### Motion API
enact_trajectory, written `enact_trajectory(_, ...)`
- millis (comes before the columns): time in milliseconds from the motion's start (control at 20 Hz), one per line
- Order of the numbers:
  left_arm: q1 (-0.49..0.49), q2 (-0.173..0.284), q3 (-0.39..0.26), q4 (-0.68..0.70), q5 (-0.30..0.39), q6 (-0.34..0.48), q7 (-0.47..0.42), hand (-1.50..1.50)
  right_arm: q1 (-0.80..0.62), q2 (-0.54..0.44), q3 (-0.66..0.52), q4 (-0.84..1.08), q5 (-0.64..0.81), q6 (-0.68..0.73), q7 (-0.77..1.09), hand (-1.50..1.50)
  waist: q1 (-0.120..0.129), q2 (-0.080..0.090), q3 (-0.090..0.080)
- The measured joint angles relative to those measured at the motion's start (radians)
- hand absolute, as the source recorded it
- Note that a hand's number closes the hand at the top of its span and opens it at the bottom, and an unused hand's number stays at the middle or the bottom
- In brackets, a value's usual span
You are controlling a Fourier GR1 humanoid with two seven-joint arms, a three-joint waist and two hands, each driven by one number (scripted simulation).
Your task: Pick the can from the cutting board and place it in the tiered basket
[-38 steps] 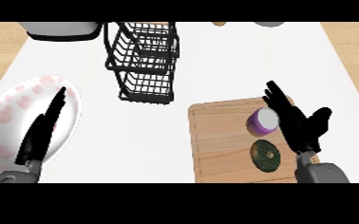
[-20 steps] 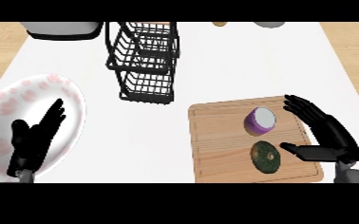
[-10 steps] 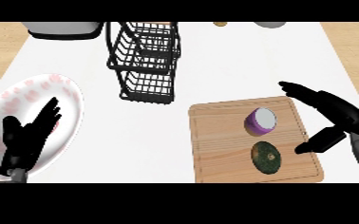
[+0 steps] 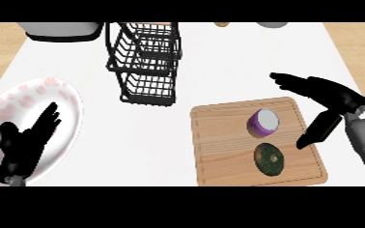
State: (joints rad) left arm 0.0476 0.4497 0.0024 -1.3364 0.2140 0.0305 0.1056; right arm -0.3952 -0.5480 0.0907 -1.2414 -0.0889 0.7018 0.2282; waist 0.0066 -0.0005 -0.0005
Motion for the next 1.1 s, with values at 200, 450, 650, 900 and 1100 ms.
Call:
enact_trajectory(200, 0.001, -0.017, 0.010, 0.001, -0.022, 0.005, -0.002, 0.00, -0.001, 0.003, 0.012, -0.021, 0.018, 0.038, 0.080, -1.50, -0.003, 0.000, 0.000)
enact_trajectory(450, 0.000, -0.013, 0.045, 0.004, -0.015, -0.038, 0.004, 0.00, -0.025, -0.009, -0.007, 0.017, 0.071, 0.076, 0.115, -1.50, -0.002, 0.000, 0.000)
enact_trajectory(650, 0.013, -0.039, 0.053, -0.006, -0.046, -0.040, -0.006, 0.00, -0.016, 0.002, -0.031, 0.064, 0.129, 0.087, 0.082, -1.50, -0.002, 0.001, 0.001)
enact_trajectory(900, 0.004, -0.049, 0.076, -0.027, -0.061, -0.054, 0.025, 0.00, -0.017, -0.001, -0.063, 0.116, 0.162, 0.148, 0.036, -1.50, -0.002, 0.001, 0.001)
enact_trajectory(1100, 0.017, -0.060, 0.099, -0.024, -0.074, -0.079, 0.014, 0.00, -0.002, 0.026, -0.077, 0.134, 0.196, 0.161, 0.007, -1.50, -0.002, 0.000, 0.001)
